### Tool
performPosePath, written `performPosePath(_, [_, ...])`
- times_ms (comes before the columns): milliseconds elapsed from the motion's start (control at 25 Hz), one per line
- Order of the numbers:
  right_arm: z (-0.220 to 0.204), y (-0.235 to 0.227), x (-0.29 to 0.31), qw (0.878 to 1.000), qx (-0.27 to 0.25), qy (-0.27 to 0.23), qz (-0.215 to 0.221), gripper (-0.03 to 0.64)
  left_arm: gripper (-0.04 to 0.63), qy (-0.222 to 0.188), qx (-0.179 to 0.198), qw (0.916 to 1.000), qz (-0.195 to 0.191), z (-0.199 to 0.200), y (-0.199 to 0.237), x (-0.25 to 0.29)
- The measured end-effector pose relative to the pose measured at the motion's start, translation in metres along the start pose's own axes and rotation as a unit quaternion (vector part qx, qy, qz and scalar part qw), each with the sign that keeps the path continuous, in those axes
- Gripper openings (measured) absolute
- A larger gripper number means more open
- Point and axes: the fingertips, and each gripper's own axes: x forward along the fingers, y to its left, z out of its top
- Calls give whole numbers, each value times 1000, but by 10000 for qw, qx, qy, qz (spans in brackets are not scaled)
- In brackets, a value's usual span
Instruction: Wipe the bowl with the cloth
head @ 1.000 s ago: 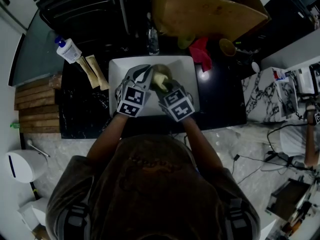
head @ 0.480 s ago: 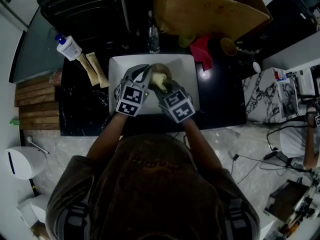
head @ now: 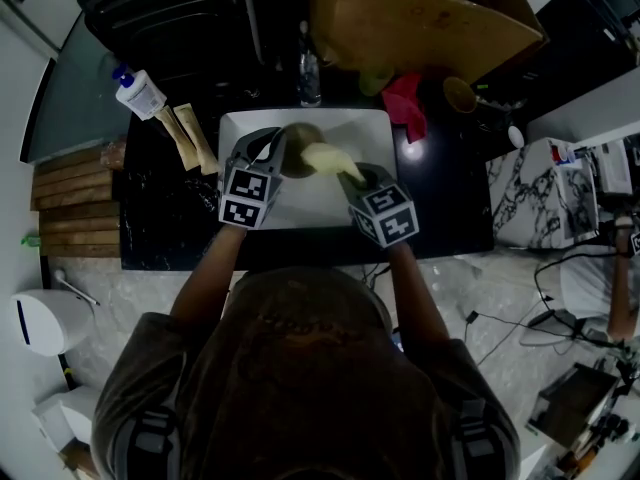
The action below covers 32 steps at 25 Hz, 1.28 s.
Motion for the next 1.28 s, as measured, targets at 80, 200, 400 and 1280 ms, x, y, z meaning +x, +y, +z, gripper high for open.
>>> performPosePath(80, [-10,-13,-5,9997,198,66,-159,21,25,46,-77,9999,51,-4,5,-3])
performPosePath(200, [-23,-28,-9,9978,562,65,-349,21,25,105,-151,9998,116,-11,12,-7])
performPosePath(400, [-19,-35,-17,9943,901,-291,-496,21,25,6,-88,9997,207,-9,19,-12])
performPosePath(1280, [82,-26,-104,9293,375,-3304,-1609,21,25,-2655,280,9631,357,104,12,-90])
